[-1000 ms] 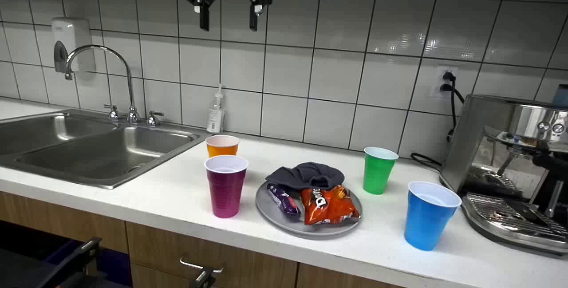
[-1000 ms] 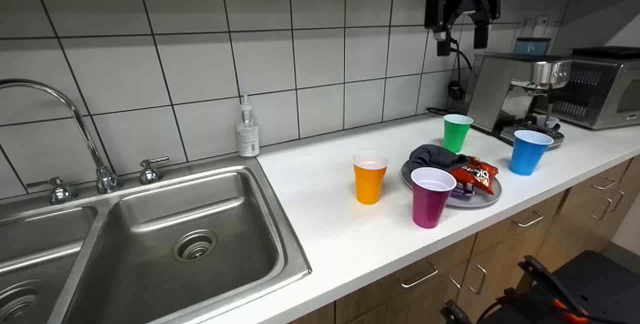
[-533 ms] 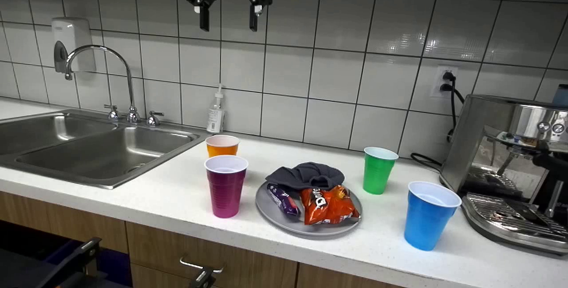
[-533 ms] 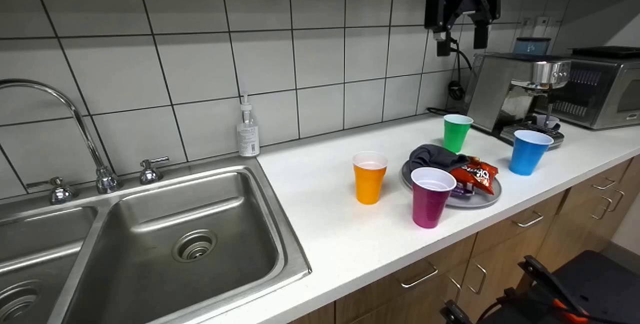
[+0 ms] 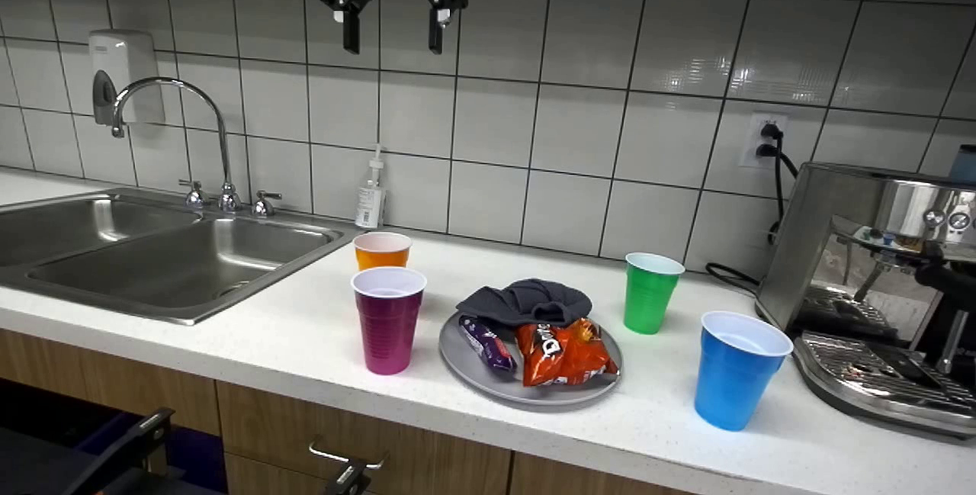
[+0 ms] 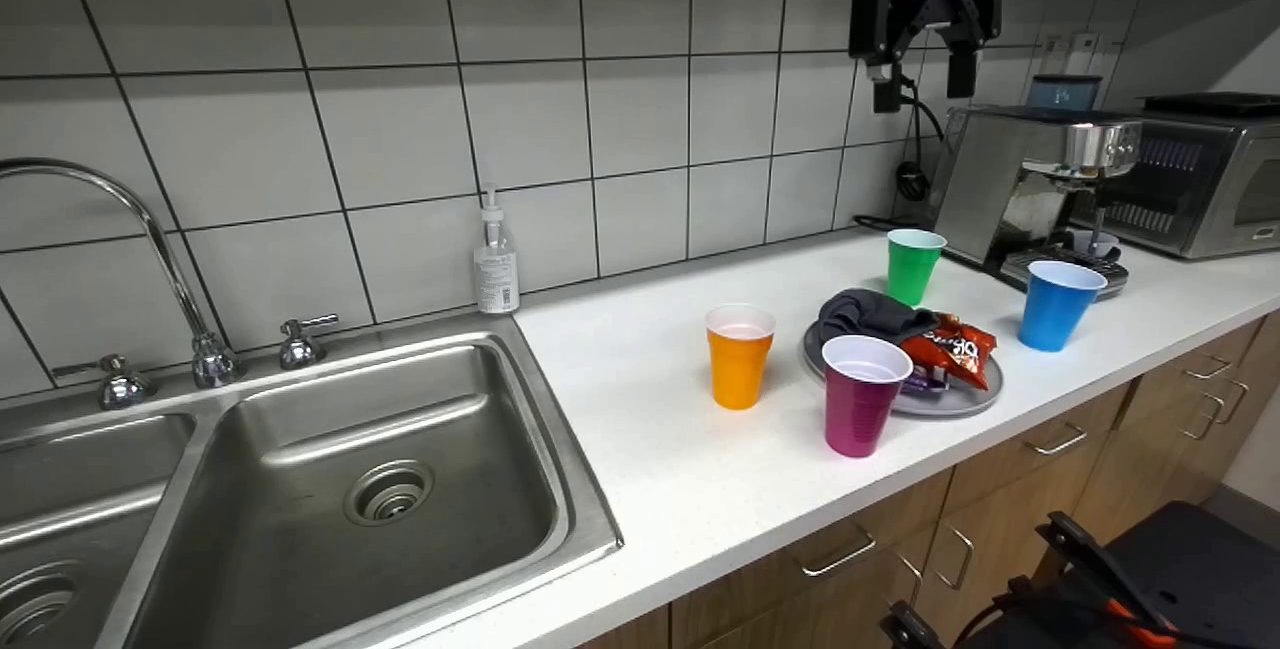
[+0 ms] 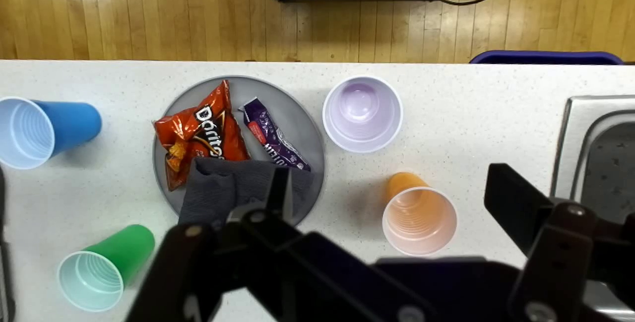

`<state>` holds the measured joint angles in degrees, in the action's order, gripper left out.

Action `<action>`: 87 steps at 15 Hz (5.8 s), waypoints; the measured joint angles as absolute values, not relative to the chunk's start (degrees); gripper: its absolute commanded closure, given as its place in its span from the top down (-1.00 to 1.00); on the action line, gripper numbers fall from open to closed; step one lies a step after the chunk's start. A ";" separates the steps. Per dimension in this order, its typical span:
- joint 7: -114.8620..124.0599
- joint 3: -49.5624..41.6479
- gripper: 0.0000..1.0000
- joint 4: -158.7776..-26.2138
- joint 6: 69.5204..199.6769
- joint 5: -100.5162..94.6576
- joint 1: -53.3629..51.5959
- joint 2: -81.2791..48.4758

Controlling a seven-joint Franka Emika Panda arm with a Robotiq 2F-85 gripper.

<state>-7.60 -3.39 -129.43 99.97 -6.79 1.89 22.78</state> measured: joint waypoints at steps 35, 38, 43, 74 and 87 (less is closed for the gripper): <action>-3.64 -9.83 1.00 -137.41 136.79 -8.72 8.05 0.96; -1.50 -9.82 1.00 -134.66 137.81 -8.68 8.05 -3.36; 1.03 -9.79 1.00 -128.53 138.54 -5.85 8.05 -10.77; 11.91 -10.01 1.00 -116.54 145.10 4.68 7.96 -27.11; 16.48 -11.86 0.12 -110.23 145.48 4.68 7.89 -35.08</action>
